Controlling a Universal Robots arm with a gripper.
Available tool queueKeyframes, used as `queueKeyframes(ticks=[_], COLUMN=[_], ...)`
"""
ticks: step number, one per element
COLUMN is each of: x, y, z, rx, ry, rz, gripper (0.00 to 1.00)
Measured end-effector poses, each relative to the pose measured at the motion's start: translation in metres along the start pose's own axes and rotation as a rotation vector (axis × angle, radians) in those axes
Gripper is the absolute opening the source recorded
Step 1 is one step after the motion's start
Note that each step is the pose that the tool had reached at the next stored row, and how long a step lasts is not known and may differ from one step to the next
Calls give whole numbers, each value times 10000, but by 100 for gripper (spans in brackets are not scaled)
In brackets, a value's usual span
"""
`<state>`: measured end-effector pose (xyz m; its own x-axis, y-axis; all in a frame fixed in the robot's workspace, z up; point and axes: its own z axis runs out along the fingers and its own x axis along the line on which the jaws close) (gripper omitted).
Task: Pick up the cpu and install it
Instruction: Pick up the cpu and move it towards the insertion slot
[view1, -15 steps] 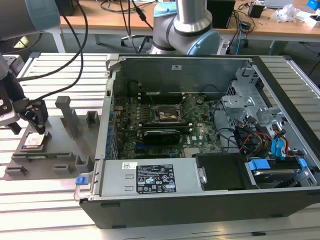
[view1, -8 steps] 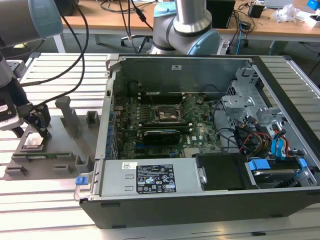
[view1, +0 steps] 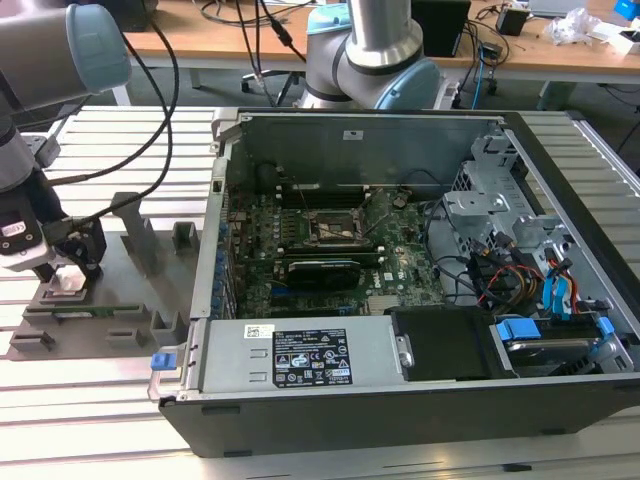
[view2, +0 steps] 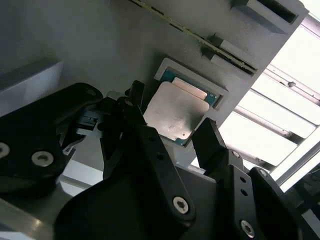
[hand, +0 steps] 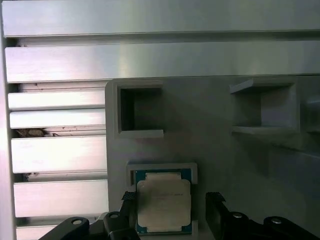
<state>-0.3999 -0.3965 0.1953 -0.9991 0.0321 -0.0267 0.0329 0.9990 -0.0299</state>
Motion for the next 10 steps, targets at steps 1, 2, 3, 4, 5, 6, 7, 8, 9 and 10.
queueKeyframes(ticks=[1,2,3,4,5,6,7,8,9,10], x=[6,15,19,23,25,26,26,26,26,26], y=[1,1,1,1,1,1,1,2,2,2], z=[7,19,25,33,41,45,49,55,56,59], rx=[0,-1,-2,-2,-1,-1,-4,-7,-8,-8], ry=[1,-1,-2,-3,-1,-1,-4,-8,-8,-9], rz=[-7,-20,-29,-43,-69,-111,-194,-290,-307,-308], gripper=[66,66,66,66,66,66,66,66,66,66])
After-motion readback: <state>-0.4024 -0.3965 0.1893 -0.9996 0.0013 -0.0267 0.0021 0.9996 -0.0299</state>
